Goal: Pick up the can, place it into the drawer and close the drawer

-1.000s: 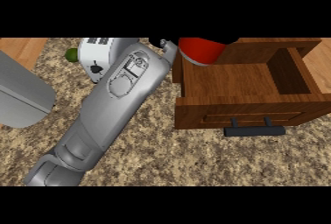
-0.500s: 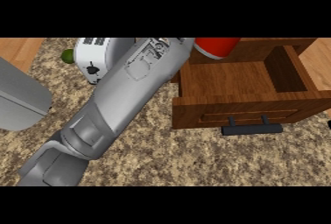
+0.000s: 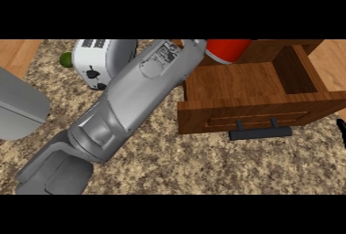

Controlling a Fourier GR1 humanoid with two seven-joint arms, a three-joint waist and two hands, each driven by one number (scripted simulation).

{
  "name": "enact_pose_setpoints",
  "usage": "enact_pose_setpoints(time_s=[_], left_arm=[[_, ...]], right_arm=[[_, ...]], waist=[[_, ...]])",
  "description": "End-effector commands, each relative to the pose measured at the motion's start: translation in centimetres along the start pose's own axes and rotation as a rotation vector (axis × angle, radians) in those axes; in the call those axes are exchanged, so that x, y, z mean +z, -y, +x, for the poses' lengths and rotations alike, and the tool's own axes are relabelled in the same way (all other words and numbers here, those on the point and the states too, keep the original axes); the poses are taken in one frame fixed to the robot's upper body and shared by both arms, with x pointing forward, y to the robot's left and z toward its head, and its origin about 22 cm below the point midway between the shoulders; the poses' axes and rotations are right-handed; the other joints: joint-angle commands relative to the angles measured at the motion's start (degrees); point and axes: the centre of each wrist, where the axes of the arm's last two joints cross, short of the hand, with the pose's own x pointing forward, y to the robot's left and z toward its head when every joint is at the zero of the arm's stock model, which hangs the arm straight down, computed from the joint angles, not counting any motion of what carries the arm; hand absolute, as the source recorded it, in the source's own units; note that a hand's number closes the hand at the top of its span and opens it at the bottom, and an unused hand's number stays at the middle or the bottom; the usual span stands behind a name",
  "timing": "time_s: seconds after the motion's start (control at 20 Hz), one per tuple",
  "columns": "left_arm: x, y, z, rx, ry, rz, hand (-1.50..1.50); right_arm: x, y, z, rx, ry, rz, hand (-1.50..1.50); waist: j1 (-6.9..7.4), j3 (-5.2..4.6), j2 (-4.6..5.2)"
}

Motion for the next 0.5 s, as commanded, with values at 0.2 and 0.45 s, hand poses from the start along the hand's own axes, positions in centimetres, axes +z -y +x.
enact_pose_setpoints(time_s=[0.2, 0.45], left_arm=[[-0.3, 0.1, -1.6, -0.056, 0.001, 0.043, 1.50], [-0.2, 0.1, -3.1, -0.094, 0.009, 0.074, 1.50]], right_arm=[[-1.5, 0.2, 0.3, 0.007, 0.020, 0.009, -1.50], [-2.2, 1.0, -0.9, 0.000, 0.023, 0.034, -1.50]], waist=[[-1.50, 0.05, 0.48], [-2.53, 0.11, 0.70]])
